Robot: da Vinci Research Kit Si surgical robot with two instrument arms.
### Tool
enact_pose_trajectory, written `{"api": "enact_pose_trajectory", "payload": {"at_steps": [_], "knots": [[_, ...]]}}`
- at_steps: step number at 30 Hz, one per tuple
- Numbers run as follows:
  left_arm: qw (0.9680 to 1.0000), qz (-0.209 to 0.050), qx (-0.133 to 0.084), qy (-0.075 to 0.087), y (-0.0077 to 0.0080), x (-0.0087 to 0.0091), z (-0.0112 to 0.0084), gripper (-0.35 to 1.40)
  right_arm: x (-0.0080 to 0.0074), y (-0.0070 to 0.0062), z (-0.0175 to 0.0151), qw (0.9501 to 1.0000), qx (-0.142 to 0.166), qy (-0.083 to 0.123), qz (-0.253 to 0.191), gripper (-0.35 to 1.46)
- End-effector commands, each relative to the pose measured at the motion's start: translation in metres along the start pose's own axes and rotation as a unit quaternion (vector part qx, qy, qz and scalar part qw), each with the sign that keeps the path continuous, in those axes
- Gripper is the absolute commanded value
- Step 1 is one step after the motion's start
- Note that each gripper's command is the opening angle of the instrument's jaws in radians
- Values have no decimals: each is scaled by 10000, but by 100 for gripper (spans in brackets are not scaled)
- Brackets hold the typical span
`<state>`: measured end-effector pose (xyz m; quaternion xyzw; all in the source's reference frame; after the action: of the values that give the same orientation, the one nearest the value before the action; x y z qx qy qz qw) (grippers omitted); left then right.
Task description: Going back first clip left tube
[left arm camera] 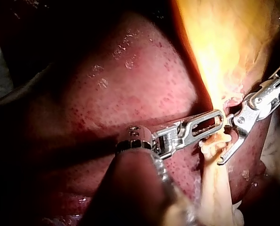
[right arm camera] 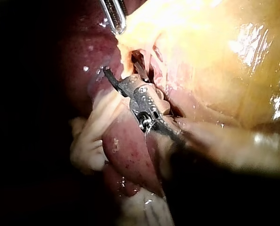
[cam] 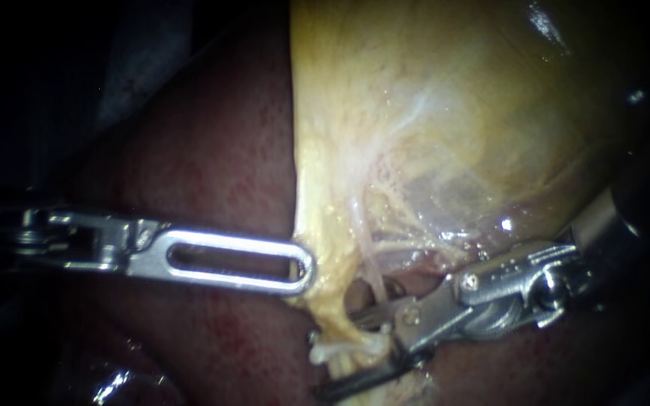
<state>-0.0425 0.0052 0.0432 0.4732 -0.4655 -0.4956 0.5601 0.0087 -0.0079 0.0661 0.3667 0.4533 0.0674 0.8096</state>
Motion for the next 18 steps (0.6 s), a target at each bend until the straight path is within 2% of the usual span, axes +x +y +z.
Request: {"api": "enact_pose_trajectory", "payload": {"at_steps": [1, 7, 12, 18], "knots": [[10000, 0, 0, 0, 0, 0, 0, -35, 2, 0, -4, 10000, -13, 11, -23, 47], [10000, 1, 0, 1, 1, 0, 0, -35, 13, 2, -24, 9998, -136, 63, -101, 48], [10000, 2, -1, 0, 2, 0, 0, -35, 15, 2, -43, 9997, -178, 112, -91, 48], [10000, 3, 0, 2, 4, -1, 0, -35, 17, -4, -78, 9996, -219, 162, -45, 47]]}}
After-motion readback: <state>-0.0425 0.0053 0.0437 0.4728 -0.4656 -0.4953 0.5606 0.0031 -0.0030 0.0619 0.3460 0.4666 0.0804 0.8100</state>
